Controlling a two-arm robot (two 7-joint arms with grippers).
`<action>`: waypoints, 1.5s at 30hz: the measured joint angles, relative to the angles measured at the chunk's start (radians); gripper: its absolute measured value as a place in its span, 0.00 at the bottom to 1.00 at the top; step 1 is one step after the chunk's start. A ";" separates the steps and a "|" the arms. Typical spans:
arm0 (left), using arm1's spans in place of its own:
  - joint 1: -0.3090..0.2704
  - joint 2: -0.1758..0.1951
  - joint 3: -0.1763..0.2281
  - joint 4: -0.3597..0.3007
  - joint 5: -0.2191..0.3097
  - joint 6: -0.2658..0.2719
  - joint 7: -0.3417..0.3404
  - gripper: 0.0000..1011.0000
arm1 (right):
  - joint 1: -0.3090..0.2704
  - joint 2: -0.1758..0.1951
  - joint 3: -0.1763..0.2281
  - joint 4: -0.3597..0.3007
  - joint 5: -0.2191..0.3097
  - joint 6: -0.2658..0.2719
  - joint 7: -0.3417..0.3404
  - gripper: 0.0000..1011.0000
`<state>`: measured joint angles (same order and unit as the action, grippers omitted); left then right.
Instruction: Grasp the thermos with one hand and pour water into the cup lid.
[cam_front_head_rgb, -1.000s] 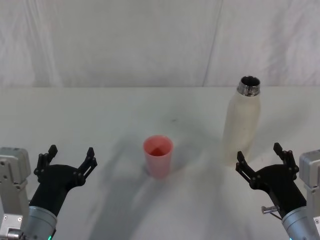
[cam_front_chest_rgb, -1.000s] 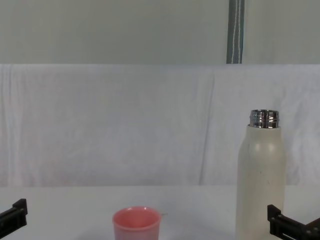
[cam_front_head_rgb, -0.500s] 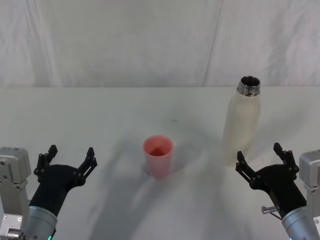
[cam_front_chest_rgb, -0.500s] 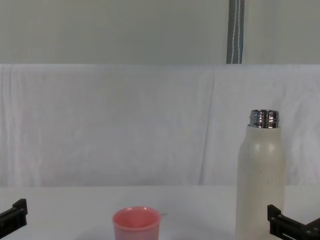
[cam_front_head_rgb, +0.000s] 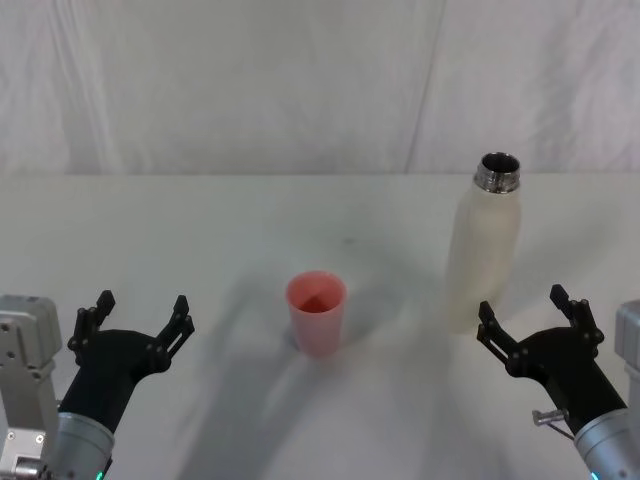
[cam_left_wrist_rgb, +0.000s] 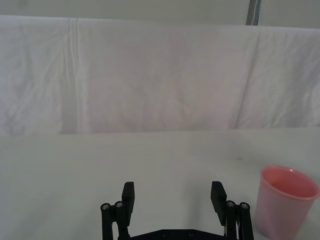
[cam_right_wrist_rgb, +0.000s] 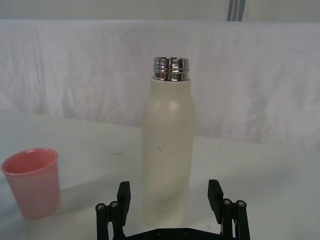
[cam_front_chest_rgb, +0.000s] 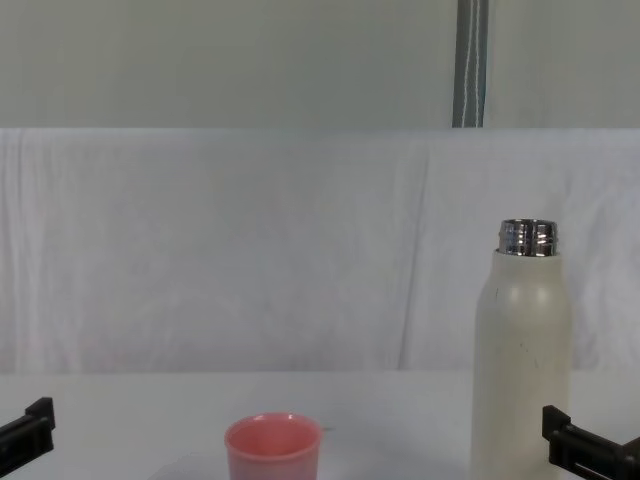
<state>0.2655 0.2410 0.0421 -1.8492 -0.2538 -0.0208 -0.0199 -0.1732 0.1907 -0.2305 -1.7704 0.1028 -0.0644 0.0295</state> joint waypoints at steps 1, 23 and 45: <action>0.000 0.000 0.000 0.000 0.000 0.000 0.000 0.99 | 0.003 0.000 0.004 0.004 0.007 -0.002 0.011 0.99; 0.000 0.000 0.000 0.000 0.000 0.000 0.000 0.99 | 0.099 -0.032 0.040 0.175 0.108 -0.122 0.193 0.99; 0.000 0.000 0.000 0.000 0.000 0.000 0.000 0.99 | 0.229 -0.032 0.036 0.317 0.124 -0.135 0.237 0.99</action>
<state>0.2655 0.2410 0.0421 -1.8492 -0.2539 -0.0208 -0.0199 0.0559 0.1588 -0.1948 -1.4536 0.2267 -0.1992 0.2665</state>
